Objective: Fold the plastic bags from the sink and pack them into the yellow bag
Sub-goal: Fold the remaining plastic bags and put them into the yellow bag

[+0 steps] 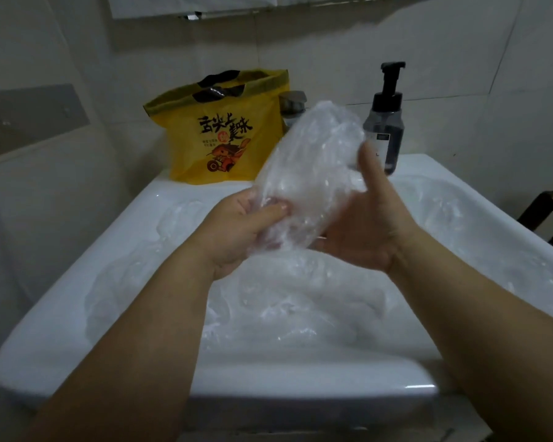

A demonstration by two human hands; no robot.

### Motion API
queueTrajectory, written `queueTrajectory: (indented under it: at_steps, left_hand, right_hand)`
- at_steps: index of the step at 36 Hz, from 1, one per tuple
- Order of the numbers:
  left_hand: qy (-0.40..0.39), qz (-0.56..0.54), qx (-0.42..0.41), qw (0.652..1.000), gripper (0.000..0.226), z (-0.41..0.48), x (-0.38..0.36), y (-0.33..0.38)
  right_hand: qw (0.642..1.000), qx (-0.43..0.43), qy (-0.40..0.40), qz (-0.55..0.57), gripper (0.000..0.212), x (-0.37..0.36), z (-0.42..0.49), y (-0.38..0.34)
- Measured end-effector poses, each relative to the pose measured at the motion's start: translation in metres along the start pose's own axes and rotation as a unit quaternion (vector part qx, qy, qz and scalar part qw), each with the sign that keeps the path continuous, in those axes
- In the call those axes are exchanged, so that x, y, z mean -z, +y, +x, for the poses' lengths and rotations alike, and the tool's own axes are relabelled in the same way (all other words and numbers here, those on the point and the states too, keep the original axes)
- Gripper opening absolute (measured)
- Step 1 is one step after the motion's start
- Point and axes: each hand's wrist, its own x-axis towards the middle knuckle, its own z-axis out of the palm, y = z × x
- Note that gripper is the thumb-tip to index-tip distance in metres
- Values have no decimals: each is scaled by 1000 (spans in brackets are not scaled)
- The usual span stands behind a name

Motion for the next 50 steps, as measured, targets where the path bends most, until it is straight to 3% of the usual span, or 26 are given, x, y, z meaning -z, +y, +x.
queueTrajectory:
  at_steps: [3, 5, 8, 11, 15, 18, 21, 25, 34, 38, 43, 46, 50]
  left_hand:
    - [19, 33, -15, 999, 11, 0, -2, -1]
    - [36, 60, -17, 997, 14, 2, -4, -4]
    - [36, 17, -5, 999, 24, 2, -5, -4]
    - [-11, 6, 53, 999, 43, 0, -5, 0]
    - [3, 40, 66, 997, 13, 0, -8, -2]
    - [1, -22, 44, 999, 12, 1, -10, 0]
    - [-30, -6, 44, 999, 21, 0, -12, -2]
    - [-50, 33, 82, 995, 12, -1, -15, -6]
    - [-69, 106, 121, 985, 7, -5, -11, -5]
    - [-83, 140, 134, 977, 7, -4, -6, -5]
    - [-126, 183, 125, 967, 32, -7, 4, -3]
    - [-111, 110, 94, 983, 47, -5, 13, 3]
    - [-78, -3, 83, 994, 45, -6, 7, 8]
  right_hand:
    - [996, 7, 49, -80, 58, -10, 6, 10]
    - [991, 39, 102, -78, 41, -13, 11, 14]
    - [983, 94, 150, -50, 20, -10, 15, 11]
    - [982, 110, 156, -19, 30, -8, 14, 5]
    - [988, 95, 116, -37, 50, -5, 12, 5]
    - [994, 6, 35, -100, 74, -5, 12, 10]
    - [981, -72, 14, -181, 50, -10, 15, 22]
    - [993, -54, 0, -108, 24, -13, 16, 21]
    - [992, 66, 75, 71, 27, 17, 12, -19]
    - [991, 73, 71, 91, 29, 21, 9, -21]
    - [996, 44, 81, -11, 37, 11, 5, -16]
    - [994, -8, 82, -76, 45, 4, 3, -11]
    - [992, -40, 65, -103, 54, -4, 3, -4]
